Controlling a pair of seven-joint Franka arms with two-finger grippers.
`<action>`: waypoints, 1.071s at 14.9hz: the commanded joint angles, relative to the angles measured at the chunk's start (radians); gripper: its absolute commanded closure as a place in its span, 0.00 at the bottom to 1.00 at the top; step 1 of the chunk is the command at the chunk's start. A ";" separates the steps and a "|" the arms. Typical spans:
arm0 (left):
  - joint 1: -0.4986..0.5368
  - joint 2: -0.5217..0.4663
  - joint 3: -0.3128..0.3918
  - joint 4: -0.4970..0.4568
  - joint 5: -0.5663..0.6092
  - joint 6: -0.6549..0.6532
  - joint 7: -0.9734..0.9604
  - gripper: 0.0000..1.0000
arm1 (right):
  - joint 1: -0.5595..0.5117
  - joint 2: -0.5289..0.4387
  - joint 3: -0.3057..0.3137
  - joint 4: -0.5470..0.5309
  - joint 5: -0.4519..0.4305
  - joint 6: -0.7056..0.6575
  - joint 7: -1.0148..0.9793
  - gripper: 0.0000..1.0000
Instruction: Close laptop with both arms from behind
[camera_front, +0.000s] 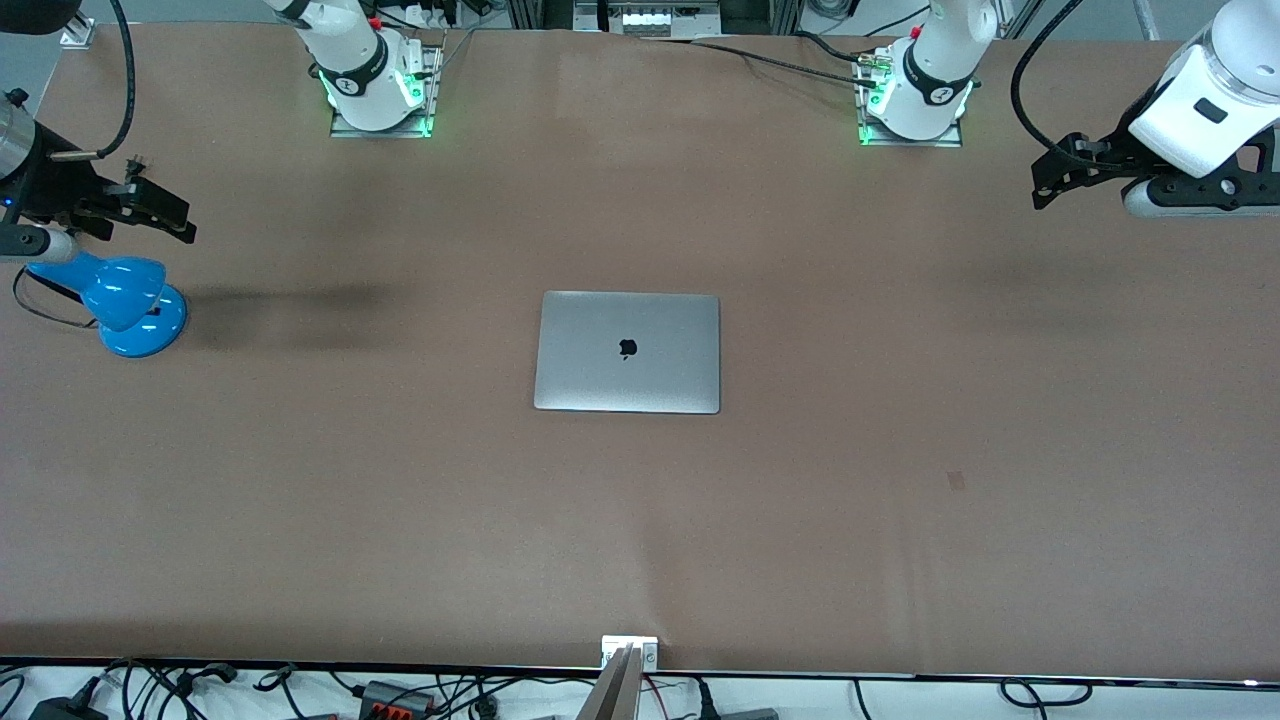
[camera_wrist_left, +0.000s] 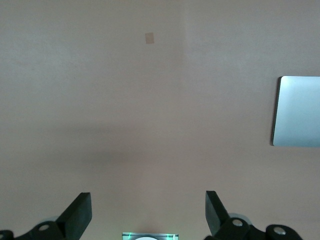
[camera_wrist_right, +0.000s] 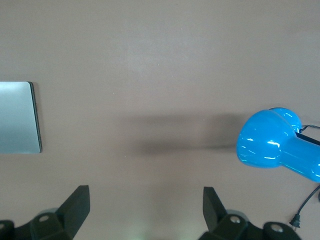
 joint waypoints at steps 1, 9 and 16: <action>-0.002 -0.017 0.011 -0.010 -0.022 0.007 0.023 0.00 | -0.003 0.010 0.001 0.019 -0.005 -0.010 0.000 0.00; 0.000 -0.017 0.011 -0.010 -0.022 0.007 0.023 0.00 | -0.058 0.025 -0.013 0.073 -0.012 0.007 0.002 0.00; -0.296 -0.005 0.302 0.009 -0.017 -0.018 0.016 0.00 | -0.064 0.026 -0.013 0.099 -0.034 0.013 0.008 0.00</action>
